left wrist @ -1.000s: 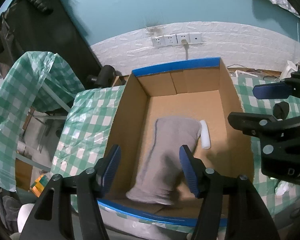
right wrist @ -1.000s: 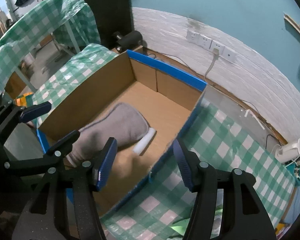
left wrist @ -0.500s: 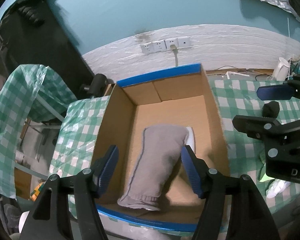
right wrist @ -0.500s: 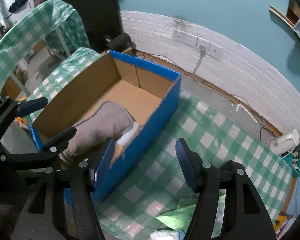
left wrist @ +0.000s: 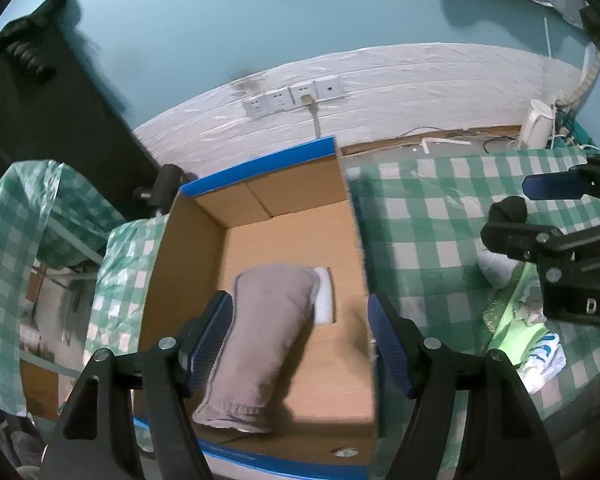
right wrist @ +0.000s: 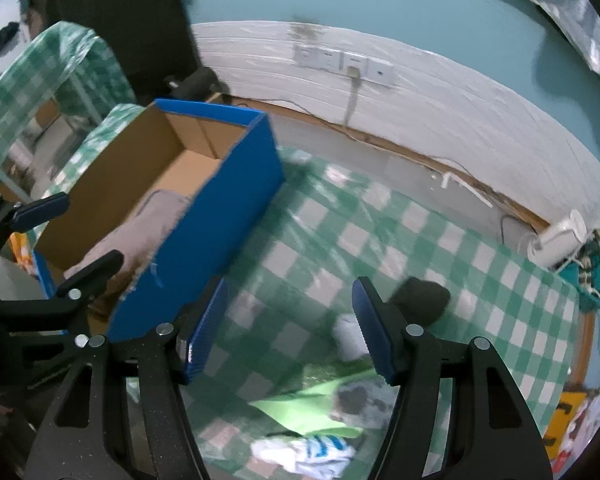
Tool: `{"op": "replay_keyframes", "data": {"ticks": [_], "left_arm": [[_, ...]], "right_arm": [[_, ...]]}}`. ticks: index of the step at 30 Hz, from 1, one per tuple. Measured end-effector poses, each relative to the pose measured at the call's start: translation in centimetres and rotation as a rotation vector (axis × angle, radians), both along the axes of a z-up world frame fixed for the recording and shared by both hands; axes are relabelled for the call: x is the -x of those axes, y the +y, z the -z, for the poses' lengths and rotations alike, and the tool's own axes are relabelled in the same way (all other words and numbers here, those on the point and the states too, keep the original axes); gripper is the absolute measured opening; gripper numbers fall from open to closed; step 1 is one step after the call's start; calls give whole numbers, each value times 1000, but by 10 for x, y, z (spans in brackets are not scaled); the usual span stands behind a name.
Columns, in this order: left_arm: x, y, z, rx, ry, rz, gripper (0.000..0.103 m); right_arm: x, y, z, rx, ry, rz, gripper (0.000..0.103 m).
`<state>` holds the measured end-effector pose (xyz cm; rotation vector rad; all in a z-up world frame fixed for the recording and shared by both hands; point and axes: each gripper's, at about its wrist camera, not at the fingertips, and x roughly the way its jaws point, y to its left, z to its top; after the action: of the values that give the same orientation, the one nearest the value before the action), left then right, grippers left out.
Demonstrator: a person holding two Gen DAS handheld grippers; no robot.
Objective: Organize soft objects
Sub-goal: 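Withdraw both tools from the box back over the table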
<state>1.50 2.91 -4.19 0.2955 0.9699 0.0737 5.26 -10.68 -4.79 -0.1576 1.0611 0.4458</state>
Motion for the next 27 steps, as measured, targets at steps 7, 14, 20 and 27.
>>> {"op": "replay_keyframes", "data": {"ticks": [7, 14, 20, 27], "left_arm": [[-4, -29, 2, -5, 7, 54, 74], [-8, -60, 10, -16, 31, 108, 75], [-12, -83, 20, -18, 62, 149, 75], [-17, -102, 38, -7, 112, 181, 75]], "right_arm": [[-1, -37, 7, -4, 16, 59, 65], [0, -72, 16, -6, 36, 121, 65], [3, -96, 25, -8, 52, 163, 70], [7, -113, 45, 6, 92, 192, 72]]}}
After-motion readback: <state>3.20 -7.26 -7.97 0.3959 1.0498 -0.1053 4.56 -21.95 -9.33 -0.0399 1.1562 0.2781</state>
